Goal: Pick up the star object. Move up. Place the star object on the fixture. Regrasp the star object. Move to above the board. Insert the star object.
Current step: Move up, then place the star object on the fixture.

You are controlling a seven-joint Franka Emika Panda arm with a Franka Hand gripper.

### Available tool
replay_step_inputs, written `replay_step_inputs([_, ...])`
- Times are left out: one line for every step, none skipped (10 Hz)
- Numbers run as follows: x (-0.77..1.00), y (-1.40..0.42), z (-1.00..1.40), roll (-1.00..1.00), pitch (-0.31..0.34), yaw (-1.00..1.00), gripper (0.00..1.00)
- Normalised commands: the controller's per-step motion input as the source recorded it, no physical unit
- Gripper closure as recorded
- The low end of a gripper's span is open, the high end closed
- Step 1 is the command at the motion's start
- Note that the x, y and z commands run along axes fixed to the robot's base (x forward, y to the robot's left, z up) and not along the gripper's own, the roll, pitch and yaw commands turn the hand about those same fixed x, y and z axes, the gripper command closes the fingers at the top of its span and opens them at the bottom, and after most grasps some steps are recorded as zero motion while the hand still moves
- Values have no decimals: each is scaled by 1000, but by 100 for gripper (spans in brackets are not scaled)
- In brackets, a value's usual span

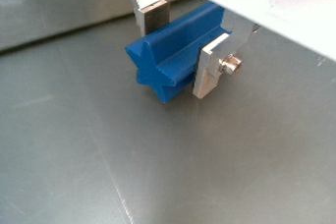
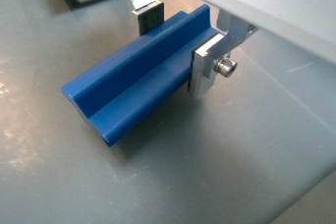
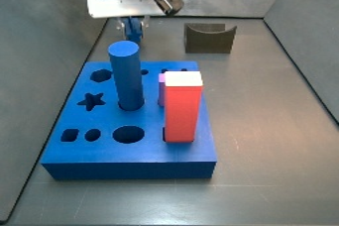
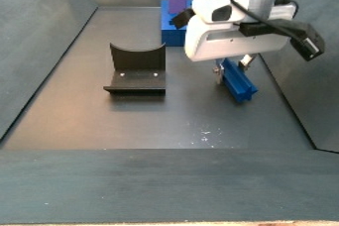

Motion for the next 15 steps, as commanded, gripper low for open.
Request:
replay_step_inputs([-30,34,616,30,28,-21,100])
replay_step_inputs([-24,23,503,43,43,-25,100])
replay_step_inputs([-19,19,344,62,59,-29,100])
replay_step_inputs([-22,17,264,72,66,-30,100])
replay_step_inputs([0,0,1000,0,0,0,100])
replay_step_inputs([-1,0,1000,12,2,0,100])
replay_step_inputs([-12,4,1000,32,19,-7,100])
replay_step_inputs([-15,6,1000,43,26,-11,100])
replay_step_inputs([-21,9,1000,65,44,-20,100])
replay_step_inputs([-25,11,1000,80,52,-20,100])
replay_step_inputs([-31,12,1000,98,59,-15,100])
replay_step_inputs([-33,13,1000,110,64,-8,100])
replay_step_inputs([-35,11,1000,119,68,0,100])
replay_step_inputs([-34,5,948,121,72,10,100])
replay_step_inputs([-24,8,783,123,75,20,100])
